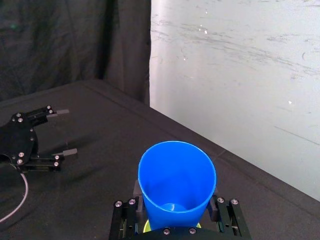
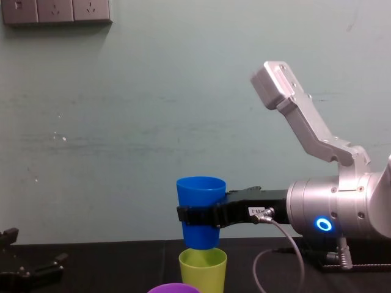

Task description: Stack the three plastic cups sequentially using one hand.

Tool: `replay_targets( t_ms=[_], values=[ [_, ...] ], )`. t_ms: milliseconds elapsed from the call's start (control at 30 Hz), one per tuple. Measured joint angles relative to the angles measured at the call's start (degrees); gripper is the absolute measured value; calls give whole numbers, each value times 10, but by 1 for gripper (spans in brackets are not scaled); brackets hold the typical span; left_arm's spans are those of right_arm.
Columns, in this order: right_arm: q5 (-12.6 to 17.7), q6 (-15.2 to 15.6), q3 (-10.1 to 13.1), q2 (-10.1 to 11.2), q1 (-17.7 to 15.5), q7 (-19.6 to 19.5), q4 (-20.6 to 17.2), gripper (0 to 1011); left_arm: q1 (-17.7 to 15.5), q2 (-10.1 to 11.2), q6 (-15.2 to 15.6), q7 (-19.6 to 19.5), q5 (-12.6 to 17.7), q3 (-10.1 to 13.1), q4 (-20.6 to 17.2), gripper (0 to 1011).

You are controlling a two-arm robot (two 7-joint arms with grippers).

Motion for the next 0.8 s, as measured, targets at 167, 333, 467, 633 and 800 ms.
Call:
replay_targets(
  t_ms=[167, 333, 467, 633, 800],
  values=[
    [-5, -3, -2, -1, 1, -3, 5, 718, 0, 0, 0, 0, 0, 0, 0, 1000],
    [-8, -6, -2, -3, 3, -4, 14, 718, 0, 0, 0, 0, 0, 0, 0, 1000],
    [-11, -8, -2, -5, 7, -4, 24, 717, 0, 0, 0, 0, 0, 0, 0, 1000],
    [-15, -10, -2, -8, 10, -4, 33, 717, 0, 0, 0, 0, 0, 0, 0, 1000],
    [-16, -12, -3, -12, 12, -3, 42, 718, 0, 0, 0, 0, 0, 0, 0, 1000]
  ],
)
